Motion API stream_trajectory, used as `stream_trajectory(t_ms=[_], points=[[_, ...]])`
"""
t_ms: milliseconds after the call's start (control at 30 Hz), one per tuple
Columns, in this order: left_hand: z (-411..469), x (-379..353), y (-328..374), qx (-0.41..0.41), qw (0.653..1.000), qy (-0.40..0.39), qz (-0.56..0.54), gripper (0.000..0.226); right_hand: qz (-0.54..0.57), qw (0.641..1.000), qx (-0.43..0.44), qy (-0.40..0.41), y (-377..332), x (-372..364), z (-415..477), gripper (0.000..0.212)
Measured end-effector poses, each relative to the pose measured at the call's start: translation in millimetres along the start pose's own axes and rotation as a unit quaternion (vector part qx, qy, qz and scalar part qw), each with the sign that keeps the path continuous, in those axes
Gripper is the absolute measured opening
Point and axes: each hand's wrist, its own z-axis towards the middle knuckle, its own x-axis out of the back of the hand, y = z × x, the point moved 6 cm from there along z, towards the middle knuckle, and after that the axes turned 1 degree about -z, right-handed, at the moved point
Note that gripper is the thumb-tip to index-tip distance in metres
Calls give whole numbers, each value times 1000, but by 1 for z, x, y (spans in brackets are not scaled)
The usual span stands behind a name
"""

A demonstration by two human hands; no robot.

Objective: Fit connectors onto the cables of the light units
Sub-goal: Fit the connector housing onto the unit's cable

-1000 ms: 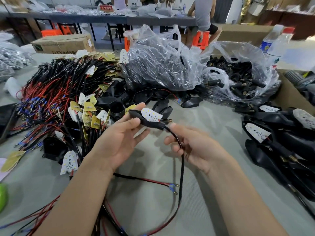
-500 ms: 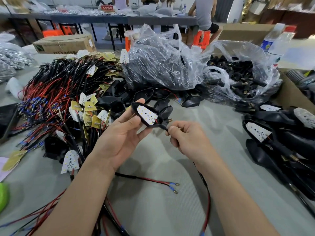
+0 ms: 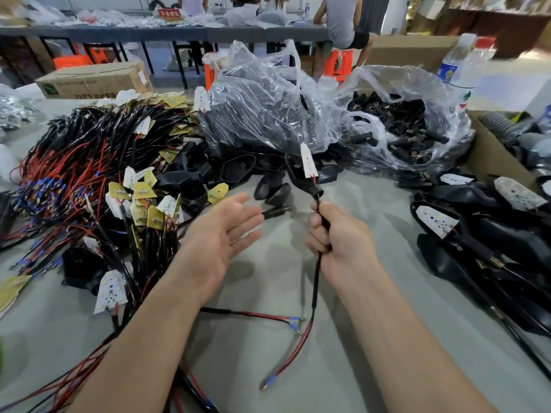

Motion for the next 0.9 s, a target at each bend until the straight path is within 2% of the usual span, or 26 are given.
stream_trajectory(t_ms=[167,300,533,567,633,700,800,867,900], points=[[-15,-37,-34,65,970,-129,194,23,120,993,13,15,-3,2,4,20],[-26,-49,-42,72,943,-207,249,27,156,985,53,53,-19,15,9,21],[-21,-34,-24,58,954,-166,242,19,187,972,90,111,-42,38,17,22],[-21,-35,-24,50,948,-169,265,18,188,972,89,113,-41,38,16,20],[-24,-38,-29,21,922,-182,342,30,188,971,91,115,-39,36,14,19],[-26,-41,-37,5,906,-183,381,26,198,969,92,115,-40,35,13,19],[-18,-31,-30,-32,928,-100,358,10,188,970,105,113,-46,39,12,14],[-13,-24,-19,-66,938,-50,337,17,128,980,108,106,-47,40,11,15],[-12,-20,-13,-83,931,-32,354,19,88,986,102,97,-46,39,10,16]])
